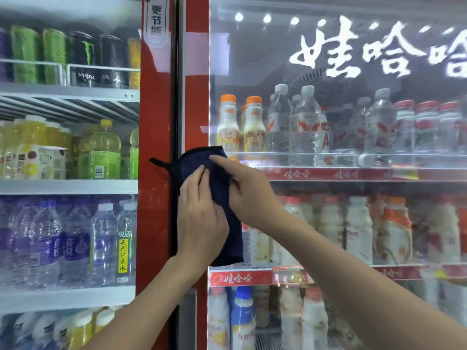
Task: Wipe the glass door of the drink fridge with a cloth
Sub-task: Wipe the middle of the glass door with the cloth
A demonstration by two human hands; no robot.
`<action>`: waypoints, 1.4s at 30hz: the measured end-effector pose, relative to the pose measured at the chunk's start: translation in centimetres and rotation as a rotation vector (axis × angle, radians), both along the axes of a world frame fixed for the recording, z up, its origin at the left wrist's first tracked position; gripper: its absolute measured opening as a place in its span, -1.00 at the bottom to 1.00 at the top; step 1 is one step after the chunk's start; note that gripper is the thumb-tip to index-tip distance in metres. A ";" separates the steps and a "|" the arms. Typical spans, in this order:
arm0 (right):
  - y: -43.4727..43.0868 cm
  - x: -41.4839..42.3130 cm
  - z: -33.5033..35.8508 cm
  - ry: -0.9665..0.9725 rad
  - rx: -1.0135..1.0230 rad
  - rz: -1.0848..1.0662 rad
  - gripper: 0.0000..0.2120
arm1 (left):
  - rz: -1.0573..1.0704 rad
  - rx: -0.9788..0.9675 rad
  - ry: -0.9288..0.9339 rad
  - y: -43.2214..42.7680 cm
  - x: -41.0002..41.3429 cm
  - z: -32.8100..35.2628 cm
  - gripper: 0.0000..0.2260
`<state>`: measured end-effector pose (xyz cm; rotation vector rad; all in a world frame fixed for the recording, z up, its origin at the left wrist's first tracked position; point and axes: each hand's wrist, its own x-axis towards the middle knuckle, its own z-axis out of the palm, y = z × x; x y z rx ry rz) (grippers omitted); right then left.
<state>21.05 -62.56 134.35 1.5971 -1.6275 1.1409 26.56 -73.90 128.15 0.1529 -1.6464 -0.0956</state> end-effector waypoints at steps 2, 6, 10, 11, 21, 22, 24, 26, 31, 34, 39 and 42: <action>1.8 -1.6 -0.8 0.089 -0.174 -0.109 -0.60 | 0.161 -0.013 -0.002 0.2 -1.0 0.1 -0.51; 6.8 -6.2 -4.7 0.273 -0.258 -0.447 -0.69 | 0.281 -0.029 0.008 -0.2 -2.3 0.8 -0.51; 10.2 -10.3 -7.5 0.266 -0.173 -0.641 -0.39 | 0.447 -0.109 -0.036 -1.2 -3.0 1.2 -0.44; 10.4 -10.8 -7.7 0.268 -0.153 -0.652 -0.39 | 0.496 -0.145 -0.060 -1.5 -3.2 1.6 -0.43; 10.3 -11.9 -8.2 0.341 -0.153 -0.734 -0.42 | 0.342 -0.326 -0.119 0.2 -4.2 3.9 -0.50; 10.3 -12.0 -8.3 0.331 -0.149 -0.708 -0.42 | 0.340 -0.382 -0.159 0.8 -4.5 2.0 -0.50; 10.8 -12.2 -8.3 0.314 -0.132 -0.637 -0.42 | 0.323 -0.521 -0.282 1.7 -4.8 -2.1 -0.52; 12.2 -12.9 -8.4 0.323 -0.116 -0.595 -0.41 | 0.305 -0.621 -0.383 1.5 -4.5 -3.6 -0.54; 15.4 -15.3 -8.4 0.350 -0.090 -0.647 -0.30 | 0.289 -0.558 -0.305 1.7 -5.0 4.8 -0.61; 15.2 -15.7 -8.3 0.381 -0.100 -0.665 -0.32 | 0.322 -0.456 -0.218 2.9 -6.6 7.6 -0.53; 14.9 -16.0 -9.0 0.400 -0.143 -0.662 -0.36 | 0.411 -0.485 -0.228 4.3 -8.2 2.9 -0.49; 15.1 -15.9 -8.9 0.406 -0.135 -0.655 -0.36 | 0.413 -0.611 -0.364 5.8 -8.7 -1.9 -0.48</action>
